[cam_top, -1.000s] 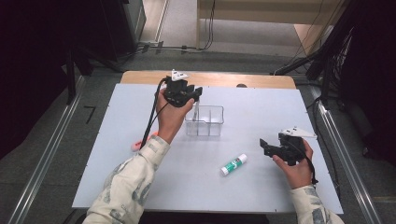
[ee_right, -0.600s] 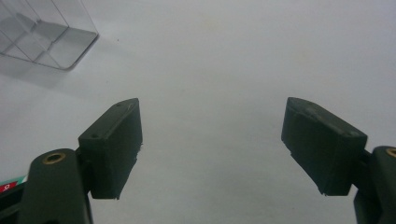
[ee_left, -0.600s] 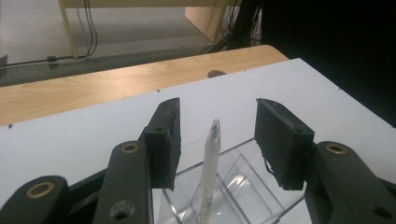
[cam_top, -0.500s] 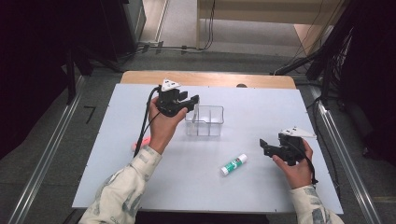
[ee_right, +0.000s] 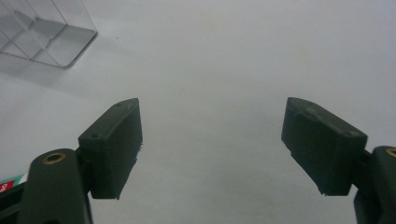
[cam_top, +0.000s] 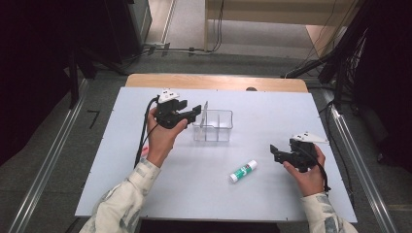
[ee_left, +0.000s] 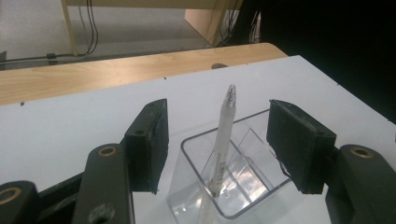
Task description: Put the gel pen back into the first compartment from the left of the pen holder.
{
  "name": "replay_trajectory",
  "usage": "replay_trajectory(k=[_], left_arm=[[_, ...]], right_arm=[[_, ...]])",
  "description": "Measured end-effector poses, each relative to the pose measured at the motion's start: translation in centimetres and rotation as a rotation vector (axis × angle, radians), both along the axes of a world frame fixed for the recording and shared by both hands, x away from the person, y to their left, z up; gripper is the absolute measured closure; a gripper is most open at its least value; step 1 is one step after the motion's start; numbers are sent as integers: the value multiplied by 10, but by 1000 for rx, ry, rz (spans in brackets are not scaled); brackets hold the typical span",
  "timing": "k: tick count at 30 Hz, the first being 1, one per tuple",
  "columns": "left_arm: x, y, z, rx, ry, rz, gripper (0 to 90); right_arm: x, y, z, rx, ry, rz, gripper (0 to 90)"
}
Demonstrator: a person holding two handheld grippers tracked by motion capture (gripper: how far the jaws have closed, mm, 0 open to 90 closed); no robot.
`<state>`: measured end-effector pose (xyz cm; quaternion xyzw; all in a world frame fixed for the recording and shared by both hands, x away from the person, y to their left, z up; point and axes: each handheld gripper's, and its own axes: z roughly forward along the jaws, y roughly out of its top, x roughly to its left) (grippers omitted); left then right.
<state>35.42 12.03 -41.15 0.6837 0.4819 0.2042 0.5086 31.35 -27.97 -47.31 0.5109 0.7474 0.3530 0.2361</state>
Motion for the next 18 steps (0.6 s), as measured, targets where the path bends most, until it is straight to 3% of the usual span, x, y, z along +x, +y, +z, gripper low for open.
replay_trajectory(k=[7,18], left_arm=[[-7,12,-4,-12,4,16,380],[-16,29,-15,6,22,17,347]], right_arm=[[0,1,0,-3,1,-3,192],[0,1,-1,-9,2,-4,192]])
